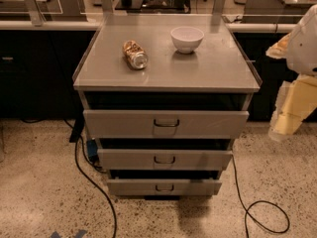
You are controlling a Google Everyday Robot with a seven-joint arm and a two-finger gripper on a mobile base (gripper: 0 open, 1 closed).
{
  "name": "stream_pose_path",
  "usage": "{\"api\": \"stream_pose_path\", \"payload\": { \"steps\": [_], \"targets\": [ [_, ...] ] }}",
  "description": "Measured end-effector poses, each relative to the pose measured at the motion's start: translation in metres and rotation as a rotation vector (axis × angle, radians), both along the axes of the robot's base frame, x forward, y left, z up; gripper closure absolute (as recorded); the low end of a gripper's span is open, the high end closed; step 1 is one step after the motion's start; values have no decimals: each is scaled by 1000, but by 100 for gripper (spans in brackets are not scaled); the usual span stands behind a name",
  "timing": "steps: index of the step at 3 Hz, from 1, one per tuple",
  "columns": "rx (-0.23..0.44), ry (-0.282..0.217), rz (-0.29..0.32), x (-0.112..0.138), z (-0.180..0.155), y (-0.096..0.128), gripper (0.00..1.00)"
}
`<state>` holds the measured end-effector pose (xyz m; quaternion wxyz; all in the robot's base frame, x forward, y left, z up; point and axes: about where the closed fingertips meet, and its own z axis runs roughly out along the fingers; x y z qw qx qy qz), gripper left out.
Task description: Open bottom drawer
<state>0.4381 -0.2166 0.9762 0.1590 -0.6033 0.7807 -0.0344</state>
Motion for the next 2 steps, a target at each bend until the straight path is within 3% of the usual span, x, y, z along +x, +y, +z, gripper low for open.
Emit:
{"api": "stream_pose_path", "payload": {
  "steps": [1,2],
  "targets": [
    [0,0,0,0,0,0,0],
    [67,-9,-12,2,-22,5,0]
  ]
}}
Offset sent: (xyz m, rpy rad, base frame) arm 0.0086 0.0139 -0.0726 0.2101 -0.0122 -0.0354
